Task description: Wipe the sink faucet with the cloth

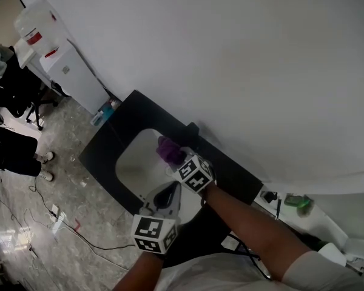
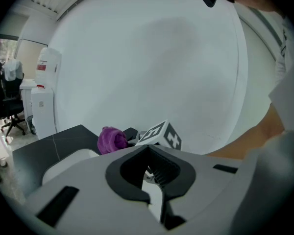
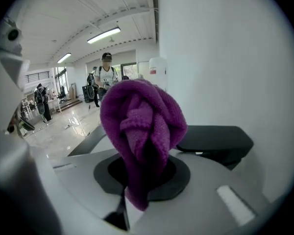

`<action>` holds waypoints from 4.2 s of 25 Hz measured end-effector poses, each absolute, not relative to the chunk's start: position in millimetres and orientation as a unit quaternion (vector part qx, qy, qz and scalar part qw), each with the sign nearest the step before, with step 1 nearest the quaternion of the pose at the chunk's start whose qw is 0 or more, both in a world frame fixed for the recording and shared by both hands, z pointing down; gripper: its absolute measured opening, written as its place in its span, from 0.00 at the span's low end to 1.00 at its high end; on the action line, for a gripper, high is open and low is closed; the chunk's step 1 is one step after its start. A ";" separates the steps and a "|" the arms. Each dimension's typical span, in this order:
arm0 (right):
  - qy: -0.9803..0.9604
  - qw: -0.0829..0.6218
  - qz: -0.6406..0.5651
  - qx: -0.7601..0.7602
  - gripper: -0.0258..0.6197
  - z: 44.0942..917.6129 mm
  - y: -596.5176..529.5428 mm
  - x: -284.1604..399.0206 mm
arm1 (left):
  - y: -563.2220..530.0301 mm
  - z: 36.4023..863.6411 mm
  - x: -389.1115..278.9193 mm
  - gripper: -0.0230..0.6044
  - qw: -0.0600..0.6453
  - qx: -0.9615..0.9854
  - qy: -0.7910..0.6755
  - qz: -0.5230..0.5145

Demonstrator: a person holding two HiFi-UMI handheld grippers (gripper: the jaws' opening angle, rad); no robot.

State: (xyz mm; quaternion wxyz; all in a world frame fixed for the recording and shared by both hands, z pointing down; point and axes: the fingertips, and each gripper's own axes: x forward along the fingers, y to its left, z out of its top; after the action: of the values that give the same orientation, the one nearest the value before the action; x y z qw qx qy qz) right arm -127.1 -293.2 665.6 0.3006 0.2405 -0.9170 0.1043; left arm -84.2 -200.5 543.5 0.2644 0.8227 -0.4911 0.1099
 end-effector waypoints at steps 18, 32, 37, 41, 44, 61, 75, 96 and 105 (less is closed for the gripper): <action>-0.903 0.296 0.128 0.285 0.11 673.6 -299.5 -93.7 | -189.5 533.0 -107.5 0.05 0.260 0.816 -0.506 0.102; -0.878 0.294 0.163 0.340 0.11 671.0 -305.1 -11.3 | -196.6 534.1 -93.6 0.05 0.259 0.827 -0.488 0.103; -0.878 0.301 0.140 0.344 0.11 662.7 -346.4 -20.5 | -201.6 540.2 -90.8 0.05 0.267 0.826 -0.486 0.101; -0.858 0.337 0.177 0.345 0.11 707.3 -350.6 -15.3 | -207.3 547.7 -94.0 0.05 0.273 0.824 -0.486 0.103; -0.847 0.354 0.202 0.340 0.11 737.5 -351.0 -15.8 | -215.6 553.7 -100.9 0.05 0.276 0.820 -0.489 0.108; -0.865 0.300 0.210 0.344 0.11 709.4 -330.6 -13.6 | -226.5 542.5 -114.8 0.05 0.255 0.822 -0.499 0.101; -0.925 0.092 0.100 0.354 0.11 389.8 -200.0 25.3 | -192.8 391.5 -46.4 0.05 0.165 0.868 -0.466 0.056; -0.919 0.063 0.106 0.375 0.11 347.2 -166.1 43.7 | -170.3 362.1 -32.1 0.05 0.153 0.879 -0.450 0.047; -0.917 0.061 0.111 0.378 0.11 349.0 -163.8 44.8 | -167.8 364.9 -32.2 0.05 0.157 0.878 -0.448 0.049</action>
State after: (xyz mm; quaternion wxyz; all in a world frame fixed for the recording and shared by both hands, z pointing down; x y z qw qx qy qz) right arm 44.8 -163.8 349.0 0.0609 0.3778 -0.9172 0.1113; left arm -32.2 -167.8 364.9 0.1573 0.8785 -0.4485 0.0490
